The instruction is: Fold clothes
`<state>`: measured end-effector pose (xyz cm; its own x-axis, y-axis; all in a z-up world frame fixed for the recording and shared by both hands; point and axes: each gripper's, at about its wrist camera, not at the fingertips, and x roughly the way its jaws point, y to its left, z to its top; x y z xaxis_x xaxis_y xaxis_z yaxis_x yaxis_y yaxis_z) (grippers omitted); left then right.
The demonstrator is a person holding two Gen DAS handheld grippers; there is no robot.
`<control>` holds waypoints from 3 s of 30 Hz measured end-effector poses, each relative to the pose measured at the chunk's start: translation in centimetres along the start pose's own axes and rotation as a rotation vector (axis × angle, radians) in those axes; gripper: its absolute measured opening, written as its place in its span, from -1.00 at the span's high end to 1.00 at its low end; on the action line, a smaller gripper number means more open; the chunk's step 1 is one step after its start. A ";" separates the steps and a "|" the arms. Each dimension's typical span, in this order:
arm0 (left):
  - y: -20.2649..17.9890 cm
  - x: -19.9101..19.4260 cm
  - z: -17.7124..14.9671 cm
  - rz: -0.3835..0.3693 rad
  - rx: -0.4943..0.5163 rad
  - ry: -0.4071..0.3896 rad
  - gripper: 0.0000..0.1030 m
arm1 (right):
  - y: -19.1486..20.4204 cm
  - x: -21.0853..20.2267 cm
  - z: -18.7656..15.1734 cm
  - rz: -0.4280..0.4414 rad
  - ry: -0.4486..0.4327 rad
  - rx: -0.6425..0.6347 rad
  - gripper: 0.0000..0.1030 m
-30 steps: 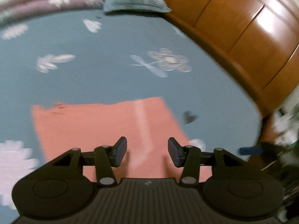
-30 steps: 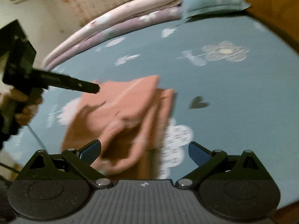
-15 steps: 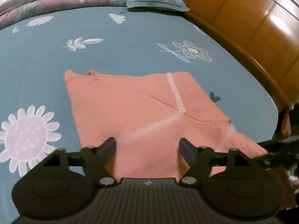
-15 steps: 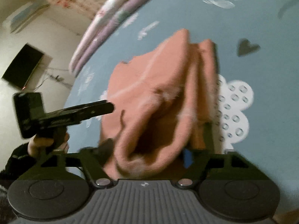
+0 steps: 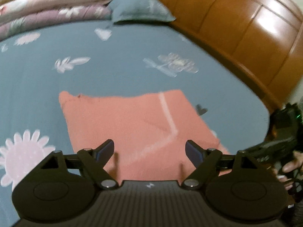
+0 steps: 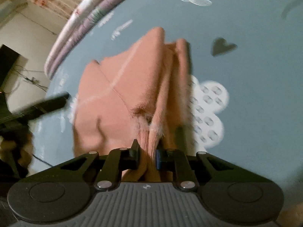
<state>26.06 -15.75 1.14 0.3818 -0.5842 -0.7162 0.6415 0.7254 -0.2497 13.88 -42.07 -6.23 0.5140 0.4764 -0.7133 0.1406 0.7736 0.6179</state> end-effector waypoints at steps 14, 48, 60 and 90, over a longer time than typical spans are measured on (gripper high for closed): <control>2.9 2.4 -0.9 -0.011 0.007 0.034 -0.59 | 0.9 1.2 3.5 0.035 -0.118 0.001 0.29; 5.8 -0.2 -2.6 -0.006 -0.010 -0.044 -0.66 | 11.5 15.5 16.1 -0.183 0.053 -0.708 0.92; 6.7 2.7 2.0 -0.115 0.063 -0.079 -0.65 | 10.6 8.6 15.3 -0.181 -0.045 -0.583 0.76; 12.2 -1.7 -0.9 0.108 -0.103 -0.003 -0.57 | 13.6 17.5 16.3 -0.138 -0.007 -0.833 0.70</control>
<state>32.68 -5.54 -1.23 0.4473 -0.5013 -0.7407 0.5247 0.8177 -0.2366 38.58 -30.10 -4.91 0.5438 0.3543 -0.7608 -0.4658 0.8815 0.0775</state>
